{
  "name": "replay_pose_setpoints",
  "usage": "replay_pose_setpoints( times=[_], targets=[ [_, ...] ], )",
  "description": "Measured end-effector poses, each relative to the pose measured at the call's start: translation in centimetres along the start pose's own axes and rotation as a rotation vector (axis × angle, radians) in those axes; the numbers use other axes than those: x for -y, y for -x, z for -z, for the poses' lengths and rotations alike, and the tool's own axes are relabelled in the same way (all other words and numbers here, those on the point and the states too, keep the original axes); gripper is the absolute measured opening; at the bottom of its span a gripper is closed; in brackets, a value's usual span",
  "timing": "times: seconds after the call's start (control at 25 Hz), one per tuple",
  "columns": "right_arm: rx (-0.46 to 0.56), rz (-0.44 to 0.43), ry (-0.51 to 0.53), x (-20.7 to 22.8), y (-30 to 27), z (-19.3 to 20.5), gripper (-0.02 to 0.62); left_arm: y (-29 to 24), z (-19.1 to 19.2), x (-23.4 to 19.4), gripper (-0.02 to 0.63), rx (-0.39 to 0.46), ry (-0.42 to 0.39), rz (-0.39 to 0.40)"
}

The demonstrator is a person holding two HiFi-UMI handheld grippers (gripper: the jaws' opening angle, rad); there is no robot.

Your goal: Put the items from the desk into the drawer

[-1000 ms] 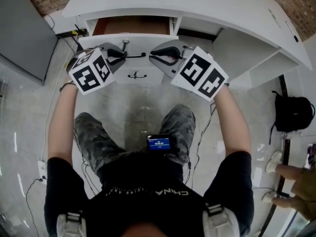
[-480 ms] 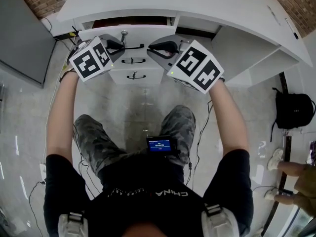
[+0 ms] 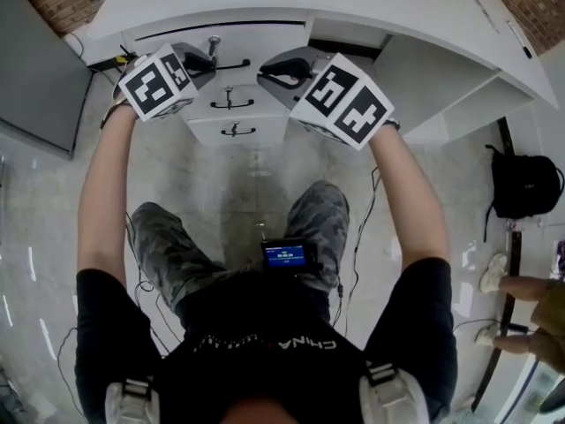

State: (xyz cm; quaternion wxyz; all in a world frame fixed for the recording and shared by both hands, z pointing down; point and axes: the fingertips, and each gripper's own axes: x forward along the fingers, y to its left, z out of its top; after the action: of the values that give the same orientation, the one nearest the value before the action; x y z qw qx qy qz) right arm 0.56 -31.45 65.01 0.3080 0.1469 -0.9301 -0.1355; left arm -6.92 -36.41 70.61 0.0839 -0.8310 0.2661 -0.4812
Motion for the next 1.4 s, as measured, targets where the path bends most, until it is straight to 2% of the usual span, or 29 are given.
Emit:
replay_pose_setpoints(
  times=[0.44,0.88,1.08,1.24,1.4],
  targets=[
    [-0.004,0.008,-0.01,0.2,-0.1,0.1,0.034,-1.0,-0.3,-1.8,0.037,0.014,0.032,-0.009],
    [-0.017,-0.003,-0.023,-0.3,0.0,0.2,0.035,-0.8,-0.5,-1.5,0.04,0.022,0.033,-0.016],
    [-0.025,-0.004,-0.024,-0.3,-0.2,0.5,0.035,-0.1,-0.4,-1.3,0.07,0.034,0.04,-0.003],
    [-0.028,-0.008,-0.025,-0.4,-0.5,0.6,0.034,1.2,-0.3,-1.4,0.072,0.042,0.007,-0.048],
    [-0.024,-0.002,-0.021,0.0,-1.1,0.5,0.034,3.4,-0.4,-1.6,0.071,0.067,-0.054,-0.158]
  ],
)
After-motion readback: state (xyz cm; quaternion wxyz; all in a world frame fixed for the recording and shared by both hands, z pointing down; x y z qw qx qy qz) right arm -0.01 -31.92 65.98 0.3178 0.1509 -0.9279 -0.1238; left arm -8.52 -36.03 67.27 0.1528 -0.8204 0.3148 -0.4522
